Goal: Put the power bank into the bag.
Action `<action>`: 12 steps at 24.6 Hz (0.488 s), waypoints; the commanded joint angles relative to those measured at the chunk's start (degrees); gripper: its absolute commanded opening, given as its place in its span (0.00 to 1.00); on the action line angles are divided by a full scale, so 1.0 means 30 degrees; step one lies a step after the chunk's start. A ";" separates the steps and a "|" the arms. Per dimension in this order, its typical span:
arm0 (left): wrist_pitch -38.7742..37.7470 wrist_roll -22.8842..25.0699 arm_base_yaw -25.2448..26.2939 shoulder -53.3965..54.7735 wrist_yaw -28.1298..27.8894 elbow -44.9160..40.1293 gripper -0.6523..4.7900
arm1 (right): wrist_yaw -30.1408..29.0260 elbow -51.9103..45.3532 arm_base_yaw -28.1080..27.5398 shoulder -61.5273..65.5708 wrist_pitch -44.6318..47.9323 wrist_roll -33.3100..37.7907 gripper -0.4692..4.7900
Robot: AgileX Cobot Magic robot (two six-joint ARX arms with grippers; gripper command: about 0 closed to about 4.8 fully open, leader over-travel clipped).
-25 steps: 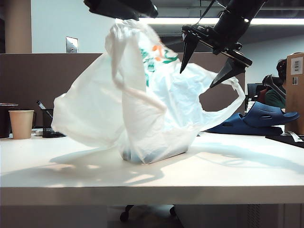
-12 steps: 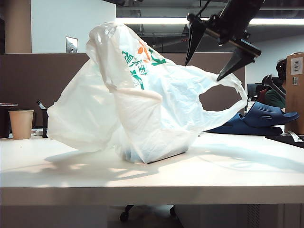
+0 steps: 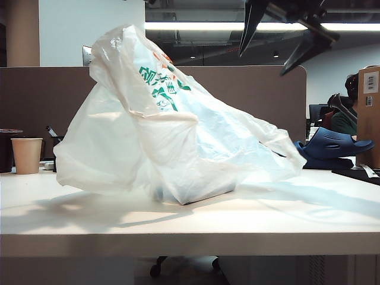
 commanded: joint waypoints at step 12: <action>-0.2339 0.0058 0.5850 -0.0219 -0.0044 0.3133 0.73 | 0.2543 0.0066 -0.0197 -0.3038 -0.0452 -0.1486 0.68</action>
